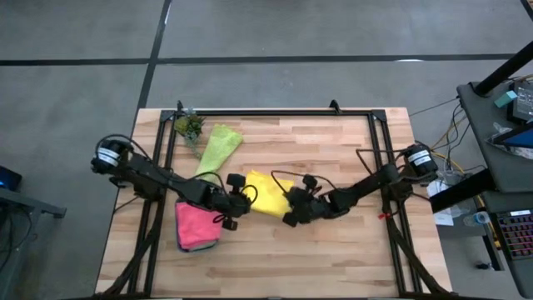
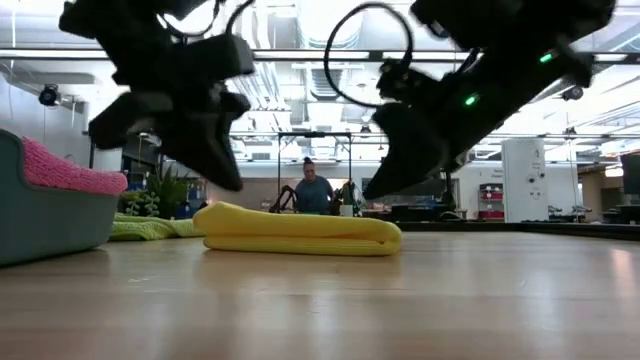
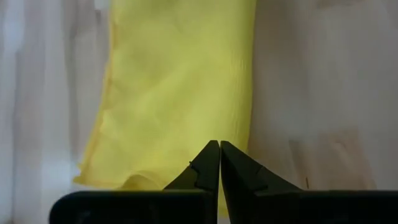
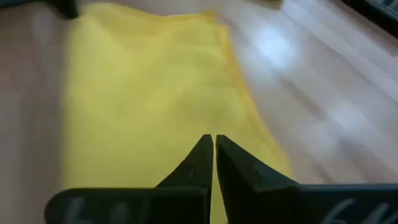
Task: Fold microfiber towels
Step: Fold the yellow microfiber cloth
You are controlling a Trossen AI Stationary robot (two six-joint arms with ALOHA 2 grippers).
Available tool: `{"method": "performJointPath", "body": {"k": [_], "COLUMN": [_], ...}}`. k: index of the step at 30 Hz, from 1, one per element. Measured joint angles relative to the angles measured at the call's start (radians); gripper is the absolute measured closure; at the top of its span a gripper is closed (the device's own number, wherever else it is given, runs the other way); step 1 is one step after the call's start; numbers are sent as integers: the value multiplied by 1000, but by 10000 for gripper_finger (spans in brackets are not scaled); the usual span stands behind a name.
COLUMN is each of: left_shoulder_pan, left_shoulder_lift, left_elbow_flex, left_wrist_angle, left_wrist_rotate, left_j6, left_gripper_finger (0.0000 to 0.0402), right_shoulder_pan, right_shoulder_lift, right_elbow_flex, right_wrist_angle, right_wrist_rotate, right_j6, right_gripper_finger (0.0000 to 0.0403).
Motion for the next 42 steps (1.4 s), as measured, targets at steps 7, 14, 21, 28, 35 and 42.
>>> {"method": "performJointPath", "body": {"k": [7, 14, 21, 28, 35, 42], "left_shoulder_pan": [25, 30, 30, 30, 46, 89], "left_shoulder_lift": [75, 91, 91, 75, 62, 76], "left_elbow_flex": [-1, -4, -4, 20, 14, -15], "left_wrist_angle": [-1, 1, -11, -7, -6, 17], "left_wrist_rotate": [-23, -23, -23, -25, -171, -176], "left_j6": [0, -1, -3, 1, 7, 0], "left_gripper_finger": [401, 401, 402, 402, 402, 402], "right_shoulder_pan": [-84, -98, -98, -83, -46, -22], "right_shoulder_lift": [1, 1, -1, -64, -85, -49], "right_elbow_flex": [-21, -90, -134, -126, -95, -92], "right_wrist_angle": [-1, 3, -11, -23, -11, 37], "right_wrist_rotate": [-8, -11, -9, -8, -5, -9], "right_j6": [-47, 15, 40, 39, 38, 55], "right_gripper_finger": [394, 394, 394, 394, 394, 394]}}
